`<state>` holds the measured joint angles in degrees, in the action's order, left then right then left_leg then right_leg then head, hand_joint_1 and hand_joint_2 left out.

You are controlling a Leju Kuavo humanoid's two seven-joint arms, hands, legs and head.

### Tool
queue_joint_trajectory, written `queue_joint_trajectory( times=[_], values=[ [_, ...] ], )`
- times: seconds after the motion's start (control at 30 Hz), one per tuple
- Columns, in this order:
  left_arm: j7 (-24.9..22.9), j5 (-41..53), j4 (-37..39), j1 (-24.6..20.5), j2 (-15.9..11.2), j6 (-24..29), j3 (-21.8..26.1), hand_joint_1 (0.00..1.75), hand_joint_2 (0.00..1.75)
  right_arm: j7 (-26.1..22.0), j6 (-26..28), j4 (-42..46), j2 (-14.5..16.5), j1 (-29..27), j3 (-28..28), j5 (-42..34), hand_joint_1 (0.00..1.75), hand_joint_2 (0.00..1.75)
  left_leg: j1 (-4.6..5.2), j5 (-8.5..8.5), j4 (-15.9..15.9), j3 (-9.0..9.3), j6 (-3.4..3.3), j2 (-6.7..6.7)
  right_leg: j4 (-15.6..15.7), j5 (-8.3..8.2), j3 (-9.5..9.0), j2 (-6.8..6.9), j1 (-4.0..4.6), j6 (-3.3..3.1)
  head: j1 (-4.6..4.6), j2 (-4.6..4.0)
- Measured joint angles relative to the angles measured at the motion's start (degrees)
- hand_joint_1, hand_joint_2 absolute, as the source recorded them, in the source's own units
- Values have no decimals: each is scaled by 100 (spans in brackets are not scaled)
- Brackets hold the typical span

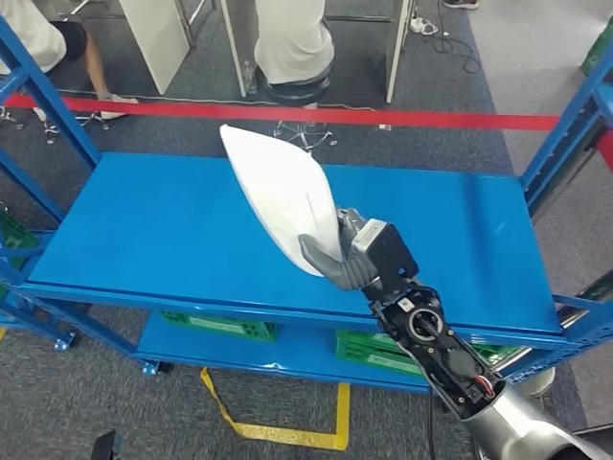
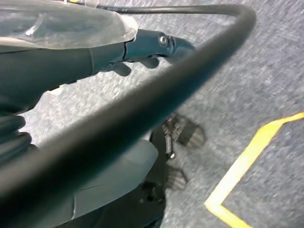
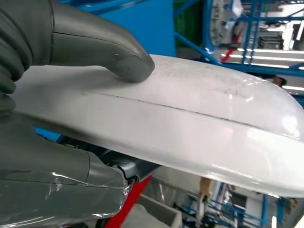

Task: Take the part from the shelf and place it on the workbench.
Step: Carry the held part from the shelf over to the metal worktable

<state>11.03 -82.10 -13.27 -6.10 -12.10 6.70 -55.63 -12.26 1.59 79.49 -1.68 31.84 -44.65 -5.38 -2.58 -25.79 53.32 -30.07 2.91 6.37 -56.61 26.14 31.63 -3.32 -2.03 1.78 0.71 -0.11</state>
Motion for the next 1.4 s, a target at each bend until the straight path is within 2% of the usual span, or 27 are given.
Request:
queue_joint_trajectory(
  times=[0.03,0.1,0.13,0.17,0.2,0.23,0.27,0.3,0.37,0.43,0.5,0.53,0.57,0.6,0.67,0.73,0.77,0.9,0.93,1.03,1.07,1.13,1.2,1.27,1.33,1.37,1.4],
  values=[
    [-1,4,0,13,3,1,0,0,175,7,-13,11,11,-3,-26,-1,171,175,-11,-20,31,-14,24,-40,6,5,-10,58,12,-55,-28,0],
    [-4,7,0,14,7,3,0,0,175,12,-45,39,30,5,-80,-3,171,175,3,-201,429,-216,42,-281,29,9,-39,179,25,-151,-109,0],
    [-6,7,0,2,8,5,0,0,175,16,-65,48,36,7,-110,-3,171,175,20,-361,831,-432,38,-436,36,15,-45,250,42,-185,-168,0],
    [-8,6,0,-13,8,8,0,0,175,21,-91,53,38,5,-143,-2,171,175,37,-518,1281,-696,31,-526,37,24,-45,325,66,-209,-217,0],
    [-9,4,0,-19,8,12,0,0,175,29,-119,54,40,-1,-180,1,171,175,50,-618,1655,-928,20,-561,37,34,-46,402,91,-227,-249,0],
    [-9,0,0,-14,10,14,0,0,175,34,-150,54,43,-6,-225,6,171,175,62,-625,1857,-1075,2,-574,37,43,-50,474,116,-242,-268,0],
    [-10,-4,0,-6,11,16,0,0,175,37,-184,55,53,-9,-275,12,171,175,78,-520,1813,-1096,-27,-584,37,54,-58,539,136,-257,-282,0],
    [-10,-8,0,1,13,20,0,0,175,38,-218,55,69,-9,-328,17,171,175,104,-327,1535,-988,-68,-615,38,64,-71,602,152,-266,-296,0],
    [-10,-11,0,-6,10,32,0,0,175,39,-275,55,115,-2,-425,25,171,175,200,62,697,-601,-167,-844,34,96,-103,717,184,-262,-329,0],
    [-10,-11,0,-27,2,42,0,0,175,42,-318,56,150,9,-506,27,171,175,286,199,218,-384,-223,-1019,39,132,-128,817,214,-227,-353,0],
    [-10,-13,0,-23,-2,49,0,0,175,45,-356,57,184,17,-580,28,171,175,304,196,156,-381,-239,-935,59,162,-159,933,228,-180,-351,0],
    [-10,-14,0,-10,-1,51,0,0,175,45,-370,58,203,19,-613,29,171,175,292,206,132,-371,-254,-874,43,193,-161,931,221,-153,-338,0],
    [-10,-17,0,-1,1,55,0,0,175,43,-378,59,219,23,-644,29,171,175,274,215,108,-353,-274,-816,-43,266,-134,842,214,-129,-324,0],
    [-10,-20,0,1,3,57,0,0,175,40,-386,61,229,28,-670,27,171,175,255,225,86,-332,-300,-759,-245,394,-54,708,208,-108,-302,0],
    [-10,-26,0,-11,5,60,-1,0,175,37,-414,60,234,31,-720,14,171,175,243,225,77,-310,-338,-631,-976,748,271,433,196,-88,-234,0],
    [-10,-28,0,-21,5,60,-1,0,175,37,-444,49,232,29,-757,-1,171,175,247,222,80,-306,-353,-530,-1567,968,556,362,197,-78,-187,0],
    [-10,-28,0,-21,5,60,-1,0,175,37,-452,45,232,30,-767,-4,171,175,248,221,82,-305,-354,-506,-1681,998,616,354,197,-75,-179,0],
    [-10,-29,0,-19,5,60,-1,0,175,35,-457,40,232,30,-786,-4,171,175,249,220,82,-302,-355,-477,-1748,998,658,352,197,-73,-172,0],
    [-10,-36,0,-17,7,60,-2,0,175,32,-472,37,238,33,-819,-7,171,175,248,213,84,-283,-352,-403,-1540,821,585,338,197,-84,-154,0],
    [-10,-68,0,-23,22,60,-2,0,175,23,-521,25,287,90,-962,-25,171,175,236,182,105,-248,-292,-57,-198,96,42,3,184,-179,-77,0],
    [-10,-75,0,-19,25,60,-2,0,175,23,-526,22,302,113,-991,-30,171,175,221,188,104,-268,-255,21,36,31,-71,-72,190,-208,-59,0],
    [-10,-80,1,14,19,60,-2,0,175,19,-537,20,335,133,-1021,-37,171,175,197,206,95,-301,-186,97,120,16,-139,23,187,-254,-36,0],
    [-9,-84,1,28,14,60,-2,0,175,-2,-574,19,377,163,-1055,-57,171,175,212,84,300,-406,-133,-109,217,-23,-195,149,157,-311,-76,0],
    [-8,-85,0,-3,15,57,-2,0,175,-25,-617,18,406,190,-1102,-77,171,175,211,-228,969,-769,-82,-427,266,-31,-228,301,156,-344,-153,0],
    [-7,-84,0,-16,17,53,-2,0,175,-30,-628,14,424,183,-1157,-70,171,175,171,-444,1661,-1176,-29,-546,267,-11,-230,456,161,-353,-200,0],
    [-6,-82,0,-10,17,52,-2,0,175,-25,-620,13,432,172,-1185,-59,171,175,146,-411,1751,-1251,-6,-572,266,1,-233,524,161,-350,-219,0],
    [-4,-80,1,-3,17,53,-2,0,175,-13,-599,13,442,166,-1212,-45,171,175,120,-276,1604,-1198,13,-602,265,16,-240,585,159,-340,-243,0]
  ],
)
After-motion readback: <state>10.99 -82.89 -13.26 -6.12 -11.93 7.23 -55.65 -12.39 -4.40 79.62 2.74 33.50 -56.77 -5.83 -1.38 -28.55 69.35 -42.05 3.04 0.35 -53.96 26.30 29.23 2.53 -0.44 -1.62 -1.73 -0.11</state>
